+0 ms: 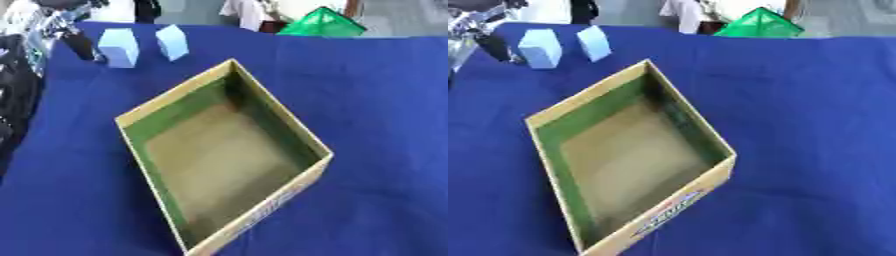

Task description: Pick up objects on the table and place them in the box.

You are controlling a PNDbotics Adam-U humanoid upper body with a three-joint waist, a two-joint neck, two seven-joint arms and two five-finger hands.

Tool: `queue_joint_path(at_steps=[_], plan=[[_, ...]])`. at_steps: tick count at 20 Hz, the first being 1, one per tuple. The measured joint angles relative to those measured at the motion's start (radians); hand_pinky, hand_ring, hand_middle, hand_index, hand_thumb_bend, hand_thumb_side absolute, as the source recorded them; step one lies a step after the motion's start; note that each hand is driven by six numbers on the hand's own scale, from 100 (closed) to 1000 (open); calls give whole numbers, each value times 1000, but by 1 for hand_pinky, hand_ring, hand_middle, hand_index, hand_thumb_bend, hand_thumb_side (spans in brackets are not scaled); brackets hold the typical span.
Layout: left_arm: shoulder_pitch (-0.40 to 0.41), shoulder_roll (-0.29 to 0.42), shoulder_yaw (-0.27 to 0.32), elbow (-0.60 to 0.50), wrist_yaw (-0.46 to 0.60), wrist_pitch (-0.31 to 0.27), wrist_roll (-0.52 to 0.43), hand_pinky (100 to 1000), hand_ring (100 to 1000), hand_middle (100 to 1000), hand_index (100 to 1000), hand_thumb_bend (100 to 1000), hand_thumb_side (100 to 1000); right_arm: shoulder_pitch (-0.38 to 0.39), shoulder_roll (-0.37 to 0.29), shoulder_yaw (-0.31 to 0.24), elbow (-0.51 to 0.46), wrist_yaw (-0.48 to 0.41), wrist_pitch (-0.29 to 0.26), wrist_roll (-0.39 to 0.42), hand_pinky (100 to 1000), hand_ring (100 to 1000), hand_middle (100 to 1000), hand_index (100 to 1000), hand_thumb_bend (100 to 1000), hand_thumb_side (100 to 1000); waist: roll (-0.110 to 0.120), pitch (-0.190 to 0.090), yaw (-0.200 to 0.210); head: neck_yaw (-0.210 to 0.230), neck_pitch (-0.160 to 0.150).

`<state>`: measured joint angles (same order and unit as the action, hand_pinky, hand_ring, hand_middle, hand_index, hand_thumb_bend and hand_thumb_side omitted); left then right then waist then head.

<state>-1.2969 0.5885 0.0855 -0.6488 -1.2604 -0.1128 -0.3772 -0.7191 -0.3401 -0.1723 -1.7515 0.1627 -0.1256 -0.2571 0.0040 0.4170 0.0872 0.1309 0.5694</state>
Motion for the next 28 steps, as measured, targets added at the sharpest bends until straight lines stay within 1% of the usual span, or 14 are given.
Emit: queue_joint_path(at_steps=[6,10,16,21,24,28], plan=[[-7,0,6,0,8,18,20,867,955,896,987,592,100,-15,-9,0,14,-8,-3,8,795,835,586,827,336,1000,-6,20,-9,6,-1],[-12,0,11,0,8,26,26,864,952,895,985,584,100,-28,-10,0,21,-15,-7,12,795,835,585,827,335,1000,-7,31,-18,17,-10],[-15,1,18,0,21,42,10,840,915,880,969,534,100,-36,-18,0,34,-17,-11,15,796,836,583,827,332,1000,-12,44,-18,27,-19],[-19,3,24,1,49,56,-7,833,906,876,962,496,100,-40,-20,0,41,-20,-14,18,796,837,583,827,331,1000,-13,50,-19,35,-27],[-25,7,24,1,56,63,-19,833,906,876,958,492,100,-47,-25,0,45,-21,-15,20,796,837,582,827,330,1000,-17,53,-22,40,-31],[-31,11,24,7,62,71,-48,834,906,882,961,517,100,-47,-26,0,48,-22,-17,21,797,837,581,827,330,1000,-18,59,-23,46,-36]])
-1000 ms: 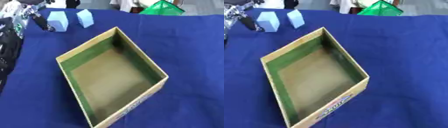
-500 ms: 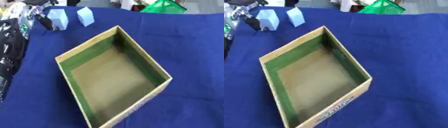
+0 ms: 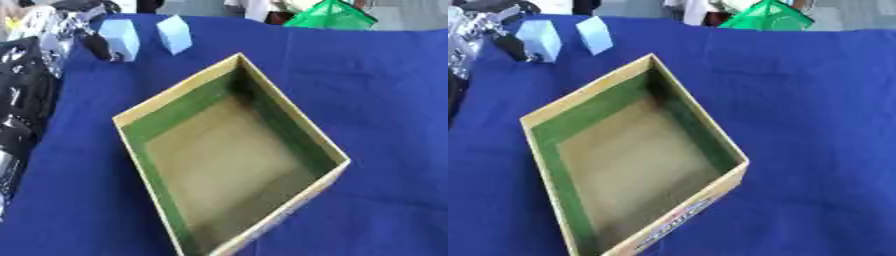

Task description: Pick up objects on the table and place them in the box.

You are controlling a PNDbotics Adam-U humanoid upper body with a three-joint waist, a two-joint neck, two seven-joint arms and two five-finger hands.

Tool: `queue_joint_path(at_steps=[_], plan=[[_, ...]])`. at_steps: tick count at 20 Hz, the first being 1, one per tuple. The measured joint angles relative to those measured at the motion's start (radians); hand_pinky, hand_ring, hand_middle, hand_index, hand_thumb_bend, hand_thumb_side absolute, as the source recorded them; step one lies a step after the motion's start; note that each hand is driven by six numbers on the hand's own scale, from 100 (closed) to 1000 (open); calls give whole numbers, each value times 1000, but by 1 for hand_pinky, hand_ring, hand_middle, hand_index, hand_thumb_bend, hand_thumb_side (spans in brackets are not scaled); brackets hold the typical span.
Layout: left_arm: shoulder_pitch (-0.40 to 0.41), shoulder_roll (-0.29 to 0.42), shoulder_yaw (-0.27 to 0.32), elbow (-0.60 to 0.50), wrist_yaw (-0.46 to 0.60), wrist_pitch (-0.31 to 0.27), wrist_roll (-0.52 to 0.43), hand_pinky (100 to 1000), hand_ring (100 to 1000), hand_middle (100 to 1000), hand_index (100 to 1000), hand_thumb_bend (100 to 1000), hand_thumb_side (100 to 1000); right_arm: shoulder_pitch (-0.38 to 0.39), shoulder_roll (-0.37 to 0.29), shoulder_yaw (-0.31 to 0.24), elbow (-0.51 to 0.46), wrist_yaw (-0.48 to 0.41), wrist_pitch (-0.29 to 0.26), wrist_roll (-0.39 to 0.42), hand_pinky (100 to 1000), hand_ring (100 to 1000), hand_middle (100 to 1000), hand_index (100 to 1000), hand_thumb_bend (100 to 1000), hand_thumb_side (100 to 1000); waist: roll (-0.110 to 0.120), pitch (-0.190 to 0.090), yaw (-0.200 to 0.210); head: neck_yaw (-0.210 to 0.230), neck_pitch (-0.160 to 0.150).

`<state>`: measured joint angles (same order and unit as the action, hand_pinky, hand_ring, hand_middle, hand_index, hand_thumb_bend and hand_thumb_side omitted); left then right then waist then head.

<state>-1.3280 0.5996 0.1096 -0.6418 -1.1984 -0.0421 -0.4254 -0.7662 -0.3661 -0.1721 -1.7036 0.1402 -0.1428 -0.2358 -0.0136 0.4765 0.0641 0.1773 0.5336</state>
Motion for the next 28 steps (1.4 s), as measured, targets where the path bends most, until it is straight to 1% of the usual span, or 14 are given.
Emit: queue_joint_path(at_steps=[4,7,9,10,14,17,19,21,24,26,27,28], plan=[[0,0,0,0,-4,12,-19,837,910,894,963,533,100,-1,-1,0,4,-3,-2,2,796,837,579,827,330,1000,0,6,-2,7,-8],[0,0,1,0,-13,15,-21,837,912,890,964,540,100,-5,-2,0,4,-5,-3,2,797,838,575,826,329,1000,1,7,-2,11,-9],[0,0,2,0,-18,16,-19,832,902,871,951,521,100,-8,-3,0,4,-7,-3,2,797,838,574,826,329,1000,1,11,-4,15,-9],[0,0,3,0,-20,16,-18,824,889,854,942,512,100,-8,-3,0,4,-7,-3,2,797,838,573,826,329,1000,1,14,-5,15,-9],[-1,0,3,-1,-22,13,-8,745,788,770,882,478,100,-8,-9,0,9,-10,-3,3,797,839,571,826,328,1000,1,17,-5,17,-9],[-1,0,5,-3,-22,11,17,688,714,697,828,405,100,-8,-10,0,11,-11,-4,4,798,840,569,827,328,1000,0,19,-4,19,-12],[-1,0,5,-4,-21,10,35,672,690,686,822,372,100,-8,-10,0,15,-11,-4,4,798,840,569,827,327,1000,-1,20,-2,21,-12],[-1,-1,5,-4,-16,8,47,654,666,678,817,362,100,-8,-10,0,16,-11,-4,4,798,840,569,827,328,1000,-1,20,-1,22,-11],[-1,-1,4,-4,-9,6,59,632,638,655,802,313,100,-7,-11,0,16,-11,-5,5,798,840,570,827,329,1000,0,20,3,23,-4],[-1,-1,3,-4,-7,6,69,626,628,644,796,303,100,-6,-11,0,16,-11,-6,6,798,840,570,828,330,1000,0,17,4,22,3],[-1,-1,1,-5,-7,6,73,622,623,641,794,244,100,-4,-11,0,16,-11,-6,6,798,840,570,828,330,1000,1,15,4,22,4],[-1,-1,-1,-7,-6,5,78,616,614,635,791,292,100,-1,-10,0,16,-11,-6,6,798,840,571,828,330,1000,1,11,4,22,7]])
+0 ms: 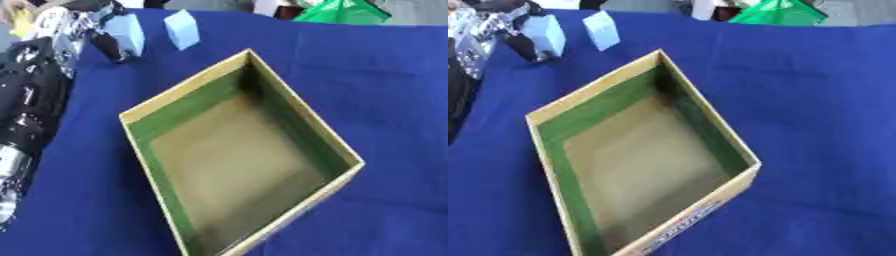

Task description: Pick up objects on the table and place them in the box.

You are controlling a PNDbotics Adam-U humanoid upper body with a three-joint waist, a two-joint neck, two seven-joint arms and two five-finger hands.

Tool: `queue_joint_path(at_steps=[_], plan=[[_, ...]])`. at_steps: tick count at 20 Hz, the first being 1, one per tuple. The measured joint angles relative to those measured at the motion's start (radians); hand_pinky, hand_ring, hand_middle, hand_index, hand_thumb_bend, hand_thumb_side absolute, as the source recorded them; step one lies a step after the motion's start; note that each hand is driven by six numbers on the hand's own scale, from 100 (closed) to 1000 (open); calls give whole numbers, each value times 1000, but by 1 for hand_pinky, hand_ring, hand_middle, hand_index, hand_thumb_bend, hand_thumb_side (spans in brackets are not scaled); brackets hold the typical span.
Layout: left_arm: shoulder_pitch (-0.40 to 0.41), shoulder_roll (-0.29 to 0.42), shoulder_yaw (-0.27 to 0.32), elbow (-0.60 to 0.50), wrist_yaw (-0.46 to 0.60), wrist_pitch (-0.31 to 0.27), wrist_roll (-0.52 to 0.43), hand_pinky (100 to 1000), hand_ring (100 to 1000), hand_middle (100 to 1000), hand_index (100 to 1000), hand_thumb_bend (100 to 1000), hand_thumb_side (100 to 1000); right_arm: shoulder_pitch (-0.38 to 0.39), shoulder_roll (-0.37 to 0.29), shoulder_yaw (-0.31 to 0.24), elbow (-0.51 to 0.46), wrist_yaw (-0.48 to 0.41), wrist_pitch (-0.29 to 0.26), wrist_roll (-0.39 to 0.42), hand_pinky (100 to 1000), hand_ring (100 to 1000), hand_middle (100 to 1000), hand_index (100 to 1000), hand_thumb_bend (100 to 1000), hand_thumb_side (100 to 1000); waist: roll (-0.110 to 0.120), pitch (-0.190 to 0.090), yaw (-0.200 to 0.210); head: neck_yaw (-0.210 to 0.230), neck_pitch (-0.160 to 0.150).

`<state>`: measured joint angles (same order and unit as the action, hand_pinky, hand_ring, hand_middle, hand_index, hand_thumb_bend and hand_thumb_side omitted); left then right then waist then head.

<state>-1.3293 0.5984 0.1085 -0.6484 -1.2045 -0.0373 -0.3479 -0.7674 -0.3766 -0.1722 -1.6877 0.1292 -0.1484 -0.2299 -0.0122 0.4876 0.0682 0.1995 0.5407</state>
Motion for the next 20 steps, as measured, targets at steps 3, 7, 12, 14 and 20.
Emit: queue_joint_path(at_steps=[3,7,12,14,20], plan=[[0,0,-5,-3,3,-7,8,613,611,631,787,283,100,4,1,0,-1,0,0,0,798,839,571,828,331,1000,3,-11,1,-1,6],[-1,-3,-19,-21,11,-29,12,605,602,622,785,276,100,14,3,0,-3,1,0,0,798,839,571,828,333,1000,3,-29,13,-16,14],[6,-7,-53,-81,35,-72,13,602,600,617,788,262,100,36,13,0,-13,3,2,-2,797,837,575,829,336,1000,1,-61,36,-55,36],[17,-8,-76,-113,54,-94,11,612,609,628,793,268,100,47,20,-1,-16,7,4,-4,797,837,576,829,338,1000,0,-78,47,-78,51],[57,-8,-190,-269,158,-180,-2,620,616,637,799,290,100,84,43,-7,-38,20,12,-19,797,835,584,829,350,1000,-2,-146,85,-162,109]])
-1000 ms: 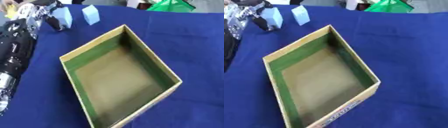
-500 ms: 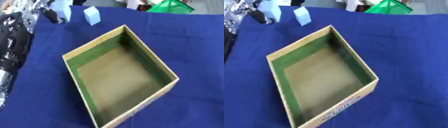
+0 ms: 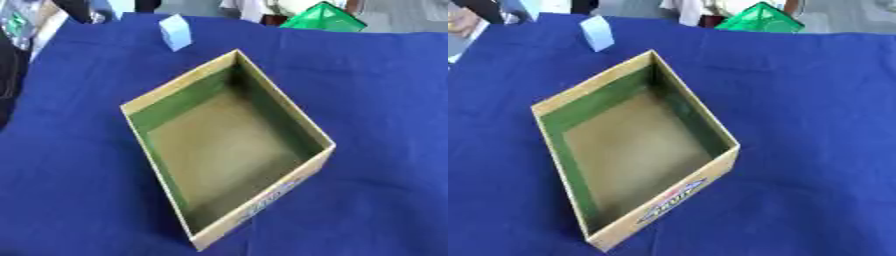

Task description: Pick up objects on the table and place them in the box.

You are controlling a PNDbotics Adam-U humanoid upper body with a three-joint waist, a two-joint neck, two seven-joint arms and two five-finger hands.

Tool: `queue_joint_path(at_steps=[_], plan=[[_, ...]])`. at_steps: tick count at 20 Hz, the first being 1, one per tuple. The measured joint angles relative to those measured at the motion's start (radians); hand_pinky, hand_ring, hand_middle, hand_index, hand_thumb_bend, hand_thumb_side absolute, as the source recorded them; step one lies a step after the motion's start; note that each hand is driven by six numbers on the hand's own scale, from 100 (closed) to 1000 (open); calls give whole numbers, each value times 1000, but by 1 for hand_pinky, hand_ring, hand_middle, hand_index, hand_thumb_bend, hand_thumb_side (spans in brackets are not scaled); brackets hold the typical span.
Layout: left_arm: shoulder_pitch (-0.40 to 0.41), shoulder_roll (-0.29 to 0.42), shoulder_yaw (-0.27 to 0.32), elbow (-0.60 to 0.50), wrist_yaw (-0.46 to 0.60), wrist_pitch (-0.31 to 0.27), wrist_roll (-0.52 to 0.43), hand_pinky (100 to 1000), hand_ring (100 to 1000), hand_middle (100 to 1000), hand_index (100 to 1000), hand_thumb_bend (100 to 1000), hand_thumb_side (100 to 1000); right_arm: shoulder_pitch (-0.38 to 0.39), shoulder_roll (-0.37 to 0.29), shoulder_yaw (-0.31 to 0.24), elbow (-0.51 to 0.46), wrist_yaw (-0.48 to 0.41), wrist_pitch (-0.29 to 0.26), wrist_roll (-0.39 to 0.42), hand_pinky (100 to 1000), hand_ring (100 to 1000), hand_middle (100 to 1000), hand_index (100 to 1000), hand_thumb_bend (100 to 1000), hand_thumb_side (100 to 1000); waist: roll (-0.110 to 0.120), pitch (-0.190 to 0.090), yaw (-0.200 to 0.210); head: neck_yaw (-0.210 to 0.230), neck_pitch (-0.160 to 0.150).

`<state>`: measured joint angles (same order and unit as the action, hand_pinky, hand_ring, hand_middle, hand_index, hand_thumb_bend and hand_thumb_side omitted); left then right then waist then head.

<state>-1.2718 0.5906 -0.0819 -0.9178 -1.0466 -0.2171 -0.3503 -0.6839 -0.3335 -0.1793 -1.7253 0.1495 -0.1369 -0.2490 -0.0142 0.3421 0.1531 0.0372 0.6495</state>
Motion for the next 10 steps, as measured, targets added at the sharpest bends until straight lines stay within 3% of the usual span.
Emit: queue_joint_path(at_steps=[5,10], plan=[[38,-3,-126,-177,134,-45,-29,625,622,645,801,313,100,25,27,0,-30,17,10,-10,796,833,587,830,355,1000,7,-45,19,-62,36],[96,-38,-225,-358,227,-26,-50,605,605,622,785,299,100,43,46,1,-52,33,19,-18,795,832,589,829,359,1000,13,-73,28,-85,53]])
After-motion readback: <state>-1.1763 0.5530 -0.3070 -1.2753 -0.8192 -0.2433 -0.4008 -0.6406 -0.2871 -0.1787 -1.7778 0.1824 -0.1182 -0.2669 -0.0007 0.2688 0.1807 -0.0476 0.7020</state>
